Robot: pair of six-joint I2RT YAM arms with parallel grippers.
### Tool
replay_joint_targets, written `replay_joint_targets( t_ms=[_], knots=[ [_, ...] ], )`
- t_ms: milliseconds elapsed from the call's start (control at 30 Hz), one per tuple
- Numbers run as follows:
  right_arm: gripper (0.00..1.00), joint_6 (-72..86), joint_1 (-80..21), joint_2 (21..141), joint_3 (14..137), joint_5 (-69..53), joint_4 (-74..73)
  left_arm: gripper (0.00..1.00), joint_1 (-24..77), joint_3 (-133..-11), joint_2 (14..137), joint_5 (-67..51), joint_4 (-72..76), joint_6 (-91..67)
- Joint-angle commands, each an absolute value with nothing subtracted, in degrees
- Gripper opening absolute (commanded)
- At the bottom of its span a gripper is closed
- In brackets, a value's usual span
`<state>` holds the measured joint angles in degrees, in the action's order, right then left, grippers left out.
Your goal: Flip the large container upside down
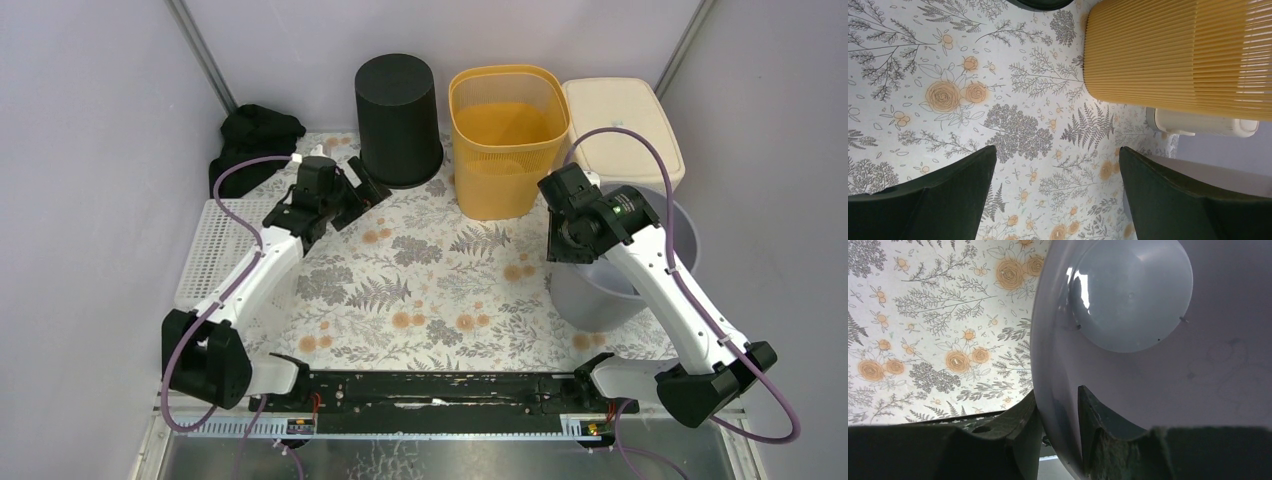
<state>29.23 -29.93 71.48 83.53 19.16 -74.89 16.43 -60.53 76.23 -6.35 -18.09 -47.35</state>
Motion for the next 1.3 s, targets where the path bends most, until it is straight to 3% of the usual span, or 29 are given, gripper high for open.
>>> replay_joint_targets(
  t_ms=[0,100,267,333,967,1267],
  knots=[
    [0.34,28.5,-29.7,71.8,84.4,20.1,-77.3,1.00,16.7,-60.2,73.6,-7.0,-20.0,-45.5],
    [0.27,28.2,-29.7,72.2,84.4,21.1,-77.7,1.00,16.7,-60.6,73.0,-7.4,-20.5,-45.4],
    [0.04,27.1,-29.8,72.9,84.6,20.2,-77.2,1.00,16.7,-61.5,71.5,-7.9,-21.6,-45.1],
    [0.00,26.5,-29.8,73.1,85.3,19.3,-76.9,1.00,16.7,-62.4,70.7,-8.0,-22.7,-44.7],
    [0.00,24.5,-29.8,76.7,106.3,-1.1,-74.7,1.00,16.8,-68.6,55.3,-12.2,-37.0,-42.8],
    [0.00,29.3,-29.7,73.9,101.3,-15.2,-60.6,1.00,16.6,-72.0,53.6,-9.3,-42.8,-40.1]
  ],
)
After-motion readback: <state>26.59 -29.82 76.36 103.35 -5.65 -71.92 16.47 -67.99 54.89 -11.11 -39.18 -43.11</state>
